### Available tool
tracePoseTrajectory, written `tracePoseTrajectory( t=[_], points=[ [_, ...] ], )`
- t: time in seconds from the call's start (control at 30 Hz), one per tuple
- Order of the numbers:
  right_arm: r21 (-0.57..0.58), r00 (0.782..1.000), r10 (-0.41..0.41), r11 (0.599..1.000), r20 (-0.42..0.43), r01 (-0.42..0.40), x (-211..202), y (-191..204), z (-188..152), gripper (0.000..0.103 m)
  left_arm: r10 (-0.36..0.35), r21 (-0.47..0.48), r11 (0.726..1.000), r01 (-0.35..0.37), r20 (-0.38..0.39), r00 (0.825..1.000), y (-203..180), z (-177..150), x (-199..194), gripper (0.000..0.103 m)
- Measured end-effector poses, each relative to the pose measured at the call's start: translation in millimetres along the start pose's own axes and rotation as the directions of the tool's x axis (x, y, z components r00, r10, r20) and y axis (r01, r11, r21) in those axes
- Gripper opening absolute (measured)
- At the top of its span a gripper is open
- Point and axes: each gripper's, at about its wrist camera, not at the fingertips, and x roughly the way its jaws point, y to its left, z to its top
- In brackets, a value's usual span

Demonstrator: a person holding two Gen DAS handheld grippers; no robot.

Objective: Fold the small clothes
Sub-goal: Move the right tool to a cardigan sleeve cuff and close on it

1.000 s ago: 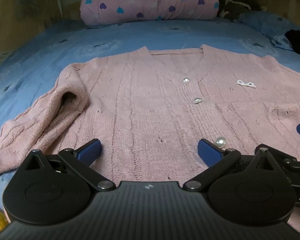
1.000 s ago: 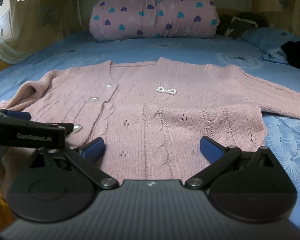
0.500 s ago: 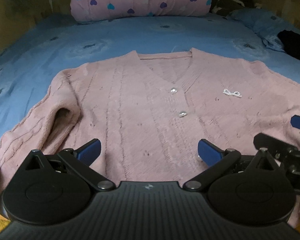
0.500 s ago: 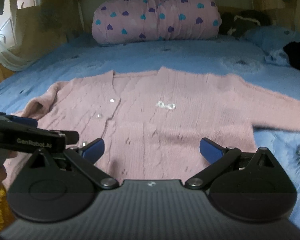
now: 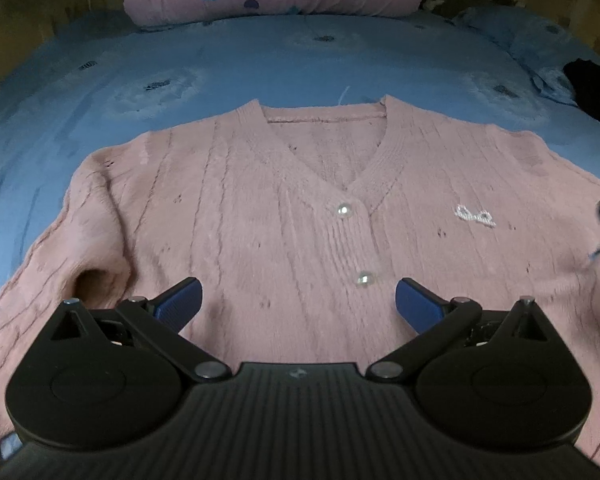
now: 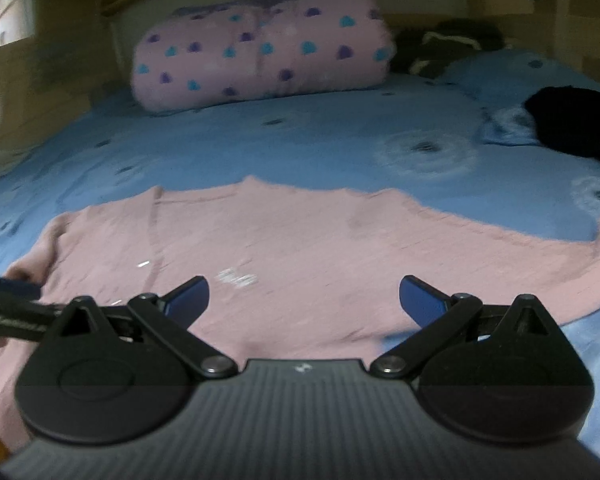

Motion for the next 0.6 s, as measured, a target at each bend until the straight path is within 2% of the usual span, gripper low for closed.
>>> tracePoseTrajectory(
  t=[0.13, 0.3, 0.47, 0.6],
  points=[
    [0.043, 0.998, -0.061, 0.997, 0.012, 0.060, 4, -39, 14, 0.103, -0.017, -0.011, 1.000, 0.017, -0.008, 1.000, 0, 11, 14, 0.103],
    [0.102, 0.982, -0.190, 0.977, -0.005, 0.190, 16, -92, 22, 0.103, -0.020, -0.002, 1.000, 0.020, -0.005, 1.000, 0, 15, 31, 0.103],
    [0.121, 0.947, -0.322, 0.940, 0.008, 0.319, 26, -135, 27, 0.103, -0.027, 0.000, 1.000, 0.027, -0.016, 1.000, 2, 10, 46, 0.103],
    [0.094, 0.915, -0.404, 0.911, 0.014, 0.401, 37, -161, 32, 0.103, -0.020, 0.026, 0.999, 0.020, 0.010, 1.000, 0, 6, 49, 0.103]
  ],
)
